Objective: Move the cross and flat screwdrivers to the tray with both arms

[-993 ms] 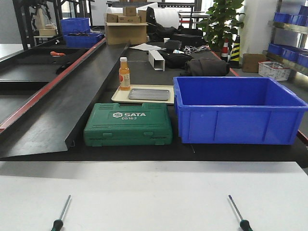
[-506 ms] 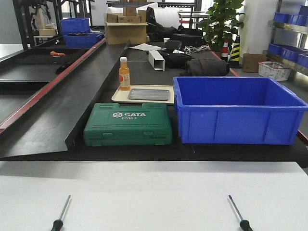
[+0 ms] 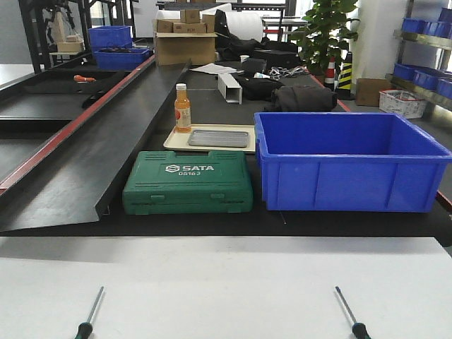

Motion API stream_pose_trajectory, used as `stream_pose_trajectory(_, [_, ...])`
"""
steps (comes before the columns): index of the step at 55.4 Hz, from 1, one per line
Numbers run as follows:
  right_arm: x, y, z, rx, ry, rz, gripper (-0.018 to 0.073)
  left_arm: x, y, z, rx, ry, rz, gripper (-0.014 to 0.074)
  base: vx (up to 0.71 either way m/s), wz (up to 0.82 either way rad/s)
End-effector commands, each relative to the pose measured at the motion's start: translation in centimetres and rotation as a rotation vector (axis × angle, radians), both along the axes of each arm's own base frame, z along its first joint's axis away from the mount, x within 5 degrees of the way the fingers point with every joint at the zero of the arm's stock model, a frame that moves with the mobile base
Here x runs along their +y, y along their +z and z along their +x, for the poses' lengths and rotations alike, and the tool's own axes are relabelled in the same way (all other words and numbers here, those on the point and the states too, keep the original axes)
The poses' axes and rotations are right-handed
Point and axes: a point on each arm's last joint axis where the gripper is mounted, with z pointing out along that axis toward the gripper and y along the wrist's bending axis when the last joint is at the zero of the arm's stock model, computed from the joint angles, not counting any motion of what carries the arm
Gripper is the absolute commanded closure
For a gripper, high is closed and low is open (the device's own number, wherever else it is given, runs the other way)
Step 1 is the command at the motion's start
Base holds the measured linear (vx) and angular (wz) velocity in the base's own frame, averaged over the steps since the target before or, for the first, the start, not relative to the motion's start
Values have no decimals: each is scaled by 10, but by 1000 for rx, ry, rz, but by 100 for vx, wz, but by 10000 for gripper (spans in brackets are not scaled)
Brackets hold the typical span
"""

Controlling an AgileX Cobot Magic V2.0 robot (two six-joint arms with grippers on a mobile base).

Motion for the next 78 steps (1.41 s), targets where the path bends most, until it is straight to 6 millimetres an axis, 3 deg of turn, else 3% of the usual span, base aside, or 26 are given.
stream_pose_trajectory(1, [0, 42, 7, -5, -1, -2, 566, 0, 44, 2, -55, 20, 42, 596, 0, 0])
stream_pose_trajectory(8, [0, 57, 36, 109, 0, -4, 563, -1, 64, 29, 61, 24, 54, 591, 0, 0])
stream_pose_trajectory(20, [1, 39, 82, 294, 5, 65, 504, -3, 41, 86, 324, 20, 67, 535, 0, 0])
stream_pose_trajectory(26, [1, 30, 97, 351, 3, 78, 419, -4, 29, 106, 413, 18, 74, 447, 0, 0])
stream_pose_trajectory(35, [1, 16, 114, 435, 0, 77, 216, -6, 8, 137, 542, 13, 81, 230, 0, 0])
stream_pose_trajectory(41, [1, 3, 125, 508, -3, 78, 99, -8, -7, 157, 599, 1, 59, 130, 0, 0])
stream_pose_trajectory(49, [1, -8, 135, 571, -6, 101, 78, -9, -26, 186, 751, 3, 82, 97, 0, 0])
stream_pose_trajectory(61, [1, -11, 136, 586, -7, 126, 78, -12, -34, 245, 1067, 13, 105, 97, 0, 0])
stream_pose_trajectory(71, [2, -15, 134, 635, -7, 164, 78, -35, -39, 291, 1194, -63, 243, 100, 0, 0])
stream_pose_trajectory(78, [2, -16, 134, 654, -7, 170, 78, -42, -55, 319, 1299, -84, 193, 100, 0, 0])
